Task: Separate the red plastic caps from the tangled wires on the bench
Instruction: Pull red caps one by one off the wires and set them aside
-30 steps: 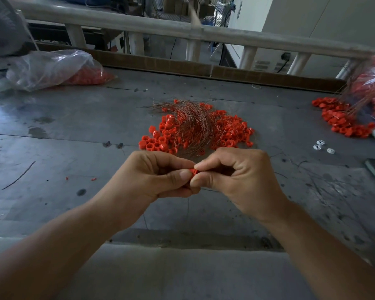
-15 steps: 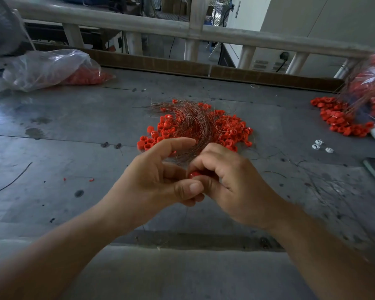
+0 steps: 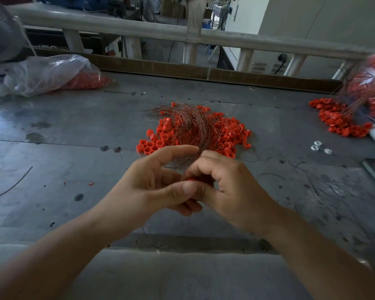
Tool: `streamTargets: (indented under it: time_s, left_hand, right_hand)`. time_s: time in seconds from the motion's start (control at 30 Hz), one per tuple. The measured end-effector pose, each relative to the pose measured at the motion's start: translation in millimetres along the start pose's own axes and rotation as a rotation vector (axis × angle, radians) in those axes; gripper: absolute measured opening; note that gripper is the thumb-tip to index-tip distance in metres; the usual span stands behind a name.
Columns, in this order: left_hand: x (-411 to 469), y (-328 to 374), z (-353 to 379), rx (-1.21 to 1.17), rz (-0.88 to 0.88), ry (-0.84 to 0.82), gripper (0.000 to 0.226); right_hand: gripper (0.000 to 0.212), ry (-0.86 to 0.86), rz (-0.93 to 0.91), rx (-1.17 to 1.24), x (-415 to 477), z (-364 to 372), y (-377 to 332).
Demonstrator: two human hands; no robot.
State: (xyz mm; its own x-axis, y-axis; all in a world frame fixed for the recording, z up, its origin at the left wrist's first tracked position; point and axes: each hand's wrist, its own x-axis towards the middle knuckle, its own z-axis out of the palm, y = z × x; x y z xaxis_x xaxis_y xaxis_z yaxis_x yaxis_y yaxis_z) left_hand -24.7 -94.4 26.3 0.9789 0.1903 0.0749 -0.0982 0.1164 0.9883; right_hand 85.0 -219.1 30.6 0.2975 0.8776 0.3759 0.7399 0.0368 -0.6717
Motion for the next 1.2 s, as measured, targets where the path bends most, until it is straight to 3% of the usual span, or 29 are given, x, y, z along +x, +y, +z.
streamTargets:
  time_s: [0.07,0.2,0.3,0.37,0.5,0.63,0.7,0.83,1.07,1.2]
  left_hand:
    - [1.7,1.7,-2.3,-0.061,-0.052,-0.015,0.065]
    - [6.1,2.4,-6.7,-0.148,-0.028,0.003,0.058]
    - [8.2,3.8,-11.2,-0.322,0.028,0.01,0.056]
    - [8.0,5.1,-14.5,-0.359,0.049,0.015,0.054]
    - [6.9,7.0,-20.6,-0.29,0.054,0.045,0.045]
    - [5.0,8.8,-23.3,-0.151,0.001,0.072,0.016]
    - [3.3,11.6,-26.2,-0.085,-0.005,0.065,0.034]
    - [2.3,18.7,-41.3,-0.002,-0.055,0.102,0.045]
    - [1.5,8.8,-37.7,0.526,-0.193,-0.073,0.03]
    - [3.9,-1.1,-29.8,0.754,-0.195,-0.19,0.02]
  right_hand:
    - [0.012,0.002,0.03,0.082,-0.1,-1.1,-1.3]
    - [0.052,-0.085,0.229,0.379,0.4,-4.9,-1.4]
    - [0.051,-0.168,0.374,0.714,1.4,-6.9,-1.9]
    - [0.036,-0.164,0.42,0.755,2.1,-7.9,-4.1]
    - [0.011,-0.104,0.462,0.618,2.1,-18.0,-3.3]
    - [0.016,-0.132,0.416,0.347,1.2,-27.1,-2.3]
    - [0.016,-0.164,0.42,0.278,0.0,-32.1,-1.7]
    - [0.018,-0.199,0.449,0.163,-2.6,-47.9,2.2]
    - [0.014,-0.515,0.551,-0.082,-9.1,-54.9,11.0]
    - [0.018,-0.602,0.483,-0.257,-7.7,-45.6,17.2]
